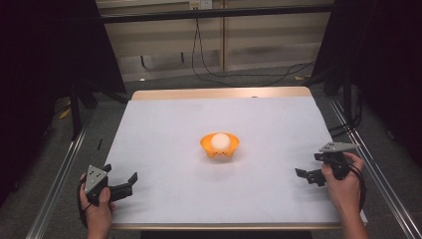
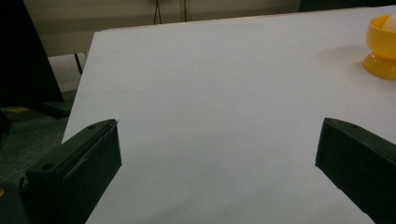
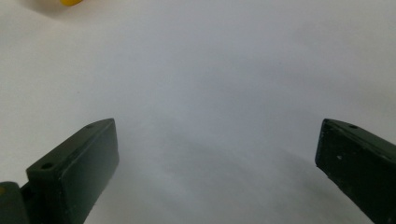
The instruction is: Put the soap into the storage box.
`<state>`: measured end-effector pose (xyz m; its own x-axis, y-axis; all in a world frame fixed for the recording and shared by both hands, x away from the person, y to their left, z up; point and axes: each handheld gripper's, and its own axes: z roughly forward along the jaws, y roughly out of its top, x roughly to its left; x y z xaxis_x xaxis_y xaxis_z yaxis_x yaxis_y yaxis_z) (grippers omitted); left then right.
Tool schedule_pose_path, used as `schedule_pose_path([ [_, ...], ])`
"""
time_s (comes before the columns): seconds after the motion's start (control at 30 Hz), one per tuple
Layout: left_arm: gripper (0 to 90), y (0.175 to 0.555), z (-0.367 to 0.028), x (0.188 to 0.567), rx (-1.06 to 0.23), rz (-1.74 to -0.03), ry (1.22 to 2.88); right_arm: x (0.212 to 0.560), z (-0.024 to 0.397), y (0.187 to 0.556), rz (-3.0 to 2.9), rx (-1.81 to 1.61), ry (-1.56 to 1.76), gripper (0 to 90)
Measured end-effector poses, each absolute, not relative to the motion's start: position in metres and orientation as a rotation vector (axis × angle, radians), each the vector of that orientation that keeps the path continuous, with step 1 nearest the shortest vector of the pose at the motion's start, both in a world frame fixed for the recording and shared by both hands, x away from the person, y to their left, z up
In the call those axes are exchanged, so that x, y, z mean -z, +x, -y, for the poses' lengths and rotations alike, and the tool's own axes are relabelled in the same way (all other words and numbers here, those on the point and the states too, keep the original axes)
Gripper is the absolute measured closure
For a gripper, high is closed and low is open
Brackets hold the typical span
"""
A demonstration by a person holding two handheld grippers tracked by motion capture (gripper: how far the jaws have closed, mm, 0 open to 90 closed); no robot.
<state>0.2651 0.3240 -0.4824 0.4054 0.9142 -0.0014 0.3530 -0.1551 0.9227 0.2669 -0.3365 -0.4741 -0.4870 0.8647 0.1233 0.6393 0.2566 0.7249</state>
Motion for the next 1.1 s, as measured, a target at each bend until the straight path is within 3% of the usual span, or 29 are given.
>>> schedule_pose_path([
  [1.1,0.0,0.265,-0.324,0.483,-0.735,-1.121,1.695,0.481,0.394,0.211,-2.057,-1.165,1.441,0.0],
])
